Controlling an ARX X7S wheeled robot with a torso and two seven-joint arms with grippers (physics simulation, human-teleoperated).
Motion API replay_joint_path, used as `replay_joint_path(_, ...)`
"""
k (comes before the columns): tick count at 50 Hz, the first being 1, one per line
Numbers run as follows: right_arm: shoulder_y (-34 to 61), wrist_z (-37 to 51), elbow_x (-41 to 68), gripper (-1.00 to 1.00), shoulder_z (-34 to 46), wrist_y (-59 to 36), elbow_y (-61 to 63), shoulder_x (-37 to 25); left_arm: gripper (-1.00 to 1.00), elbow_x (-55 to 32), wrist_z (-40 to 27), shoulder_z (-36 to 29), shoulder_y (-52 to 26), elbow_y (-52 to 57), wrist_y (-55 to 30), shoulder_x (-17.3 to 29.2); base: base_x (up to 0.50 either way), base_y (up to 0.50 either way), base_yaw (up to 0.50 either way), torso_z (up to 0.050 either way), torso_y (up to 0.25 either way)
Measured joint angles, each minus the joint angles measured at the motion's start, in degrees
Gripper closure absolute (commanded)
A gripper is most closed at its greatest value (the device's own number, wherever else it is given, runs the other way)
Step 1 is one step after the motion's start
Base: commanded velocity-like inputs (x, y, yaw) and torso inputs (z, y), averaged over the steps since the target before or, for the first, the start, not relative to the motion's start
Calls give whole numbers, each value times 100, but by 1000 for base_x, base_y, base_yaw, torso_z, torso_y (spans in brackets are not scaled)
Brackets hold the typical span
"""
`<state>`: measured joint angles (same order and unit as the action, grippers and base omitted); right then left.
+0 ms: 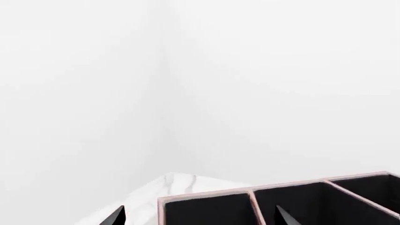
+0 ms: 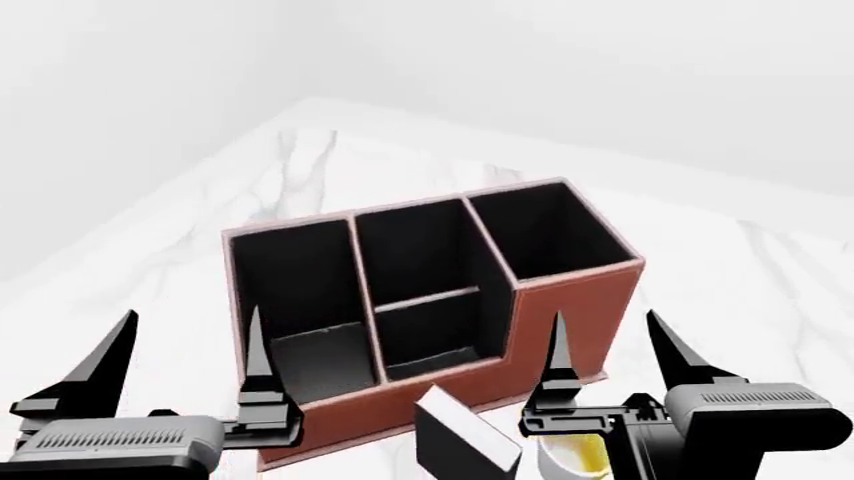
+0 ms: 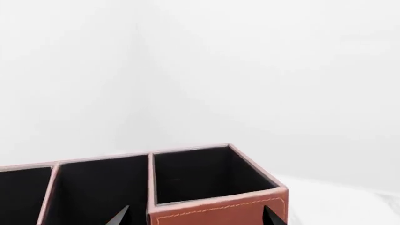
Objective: Pick up the book and place it in the right compartment of the caddy.
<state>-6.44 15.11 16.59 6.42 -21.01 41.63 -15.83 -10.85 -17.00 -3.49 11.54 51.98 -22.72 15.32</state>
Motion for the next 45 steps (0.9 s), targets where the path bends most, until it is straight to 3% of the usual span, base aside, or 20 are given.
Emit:
replay_joint_path(23,0,79,48,-100,63,33,-8,-78,-100,-65,-116,-57,-1,-9,33,103,0,0,500,0,0)
replay_joint_path(34,-12,75,98,-100,93,102,-26,-111,-100,-93,-168,-82,-13,-19,45,147,-47,74,0,0,0)
replay_joint_path(45,-4,85,185,-100,111,104,-41,-137,-100,-121,-219,-101,-22,-21,51,191,254,-400,0,0,0)
